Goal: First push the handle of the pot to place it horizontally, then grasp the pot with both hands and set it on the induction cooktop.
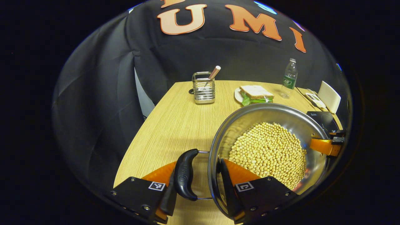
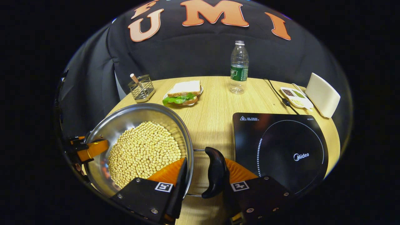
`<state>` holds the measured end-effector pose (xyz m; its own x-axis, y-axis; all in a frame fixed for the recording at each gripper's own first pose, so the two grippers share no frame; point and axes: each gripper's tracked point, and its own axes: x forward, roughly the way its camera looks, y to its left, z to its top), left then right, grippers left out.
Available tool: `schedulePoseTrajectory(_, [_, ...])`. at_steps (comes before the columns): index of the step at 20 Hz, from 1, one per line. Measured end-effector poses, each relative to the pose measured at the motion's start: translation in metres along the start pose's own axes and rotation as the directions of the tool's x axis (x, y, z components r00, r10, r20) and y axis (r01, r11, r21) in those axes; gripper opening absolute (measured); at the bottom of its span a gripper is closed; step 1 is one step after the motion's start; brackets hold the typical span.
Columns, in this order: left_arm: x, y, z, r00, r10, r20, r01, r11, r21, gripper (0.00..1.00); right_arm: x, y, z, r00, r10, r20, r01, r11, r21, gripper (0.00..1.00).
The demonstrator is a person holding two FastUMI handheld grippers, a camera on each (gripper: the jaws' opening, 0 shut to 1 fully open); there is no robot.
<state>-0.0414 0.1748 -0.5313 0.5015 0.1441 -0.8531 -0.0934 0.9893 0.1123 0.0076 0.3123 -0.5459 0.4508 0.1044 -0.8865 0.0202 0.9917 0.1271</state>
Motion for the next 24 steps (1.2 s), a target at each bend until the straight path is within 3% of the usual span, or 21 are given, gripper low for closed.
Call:
schedulePoseTrajectory(10, [-0.056, -0.050, 0.060, 0.991, -0.018, 0.132, 0.007, 0.997, 0.081, 0.65, -0.056, -0.054, 0.038, 0.994, 0.001, 0.107, -0.006, 0.999, 0.044, 0.52])
schedulePoseTrajectory(14, [-0.073, -0.085, 0.080, 0.986, -0.049, 0.160, 0.034, 0.995, 0.099, 0.65, -0.079, -0.089, 0.049, 0.989, -0.027, 0.143, 0.020, 0.998, 0.054, 0.52])
schedulePoseTrajectory(15, [-0.076, -0.094, 0.084, 0.984, -0.058, 0.168, 0.042, 0.994, 0.098, 0.65, -0.084, -0.097, 0.050, 0.988, -0.035, 0.150, 0.027, 0.998, 0.054, 0.47])
schedulePoseTrajectory(16, [-0.079, -0.104, 0.087, 0.983, -0.066, 0.172, 0.050, 0.994, 0.099, 0.65, -0.088, -0.107, 0.052, 0.987, -0.044, 0.157, 0.035, 0.998, 0.057, 0.52])
schedulePoseTrajectory(24, [-0.083, -0.187, 0.111, 0.972, -0.140, 0.188, 0.115, 0.984, 0.137, 0.65, -0.112, -0.185, 0.058, 0.978, -0.117, 0.173, 0.102, 0.990, 0.093, 0.52])
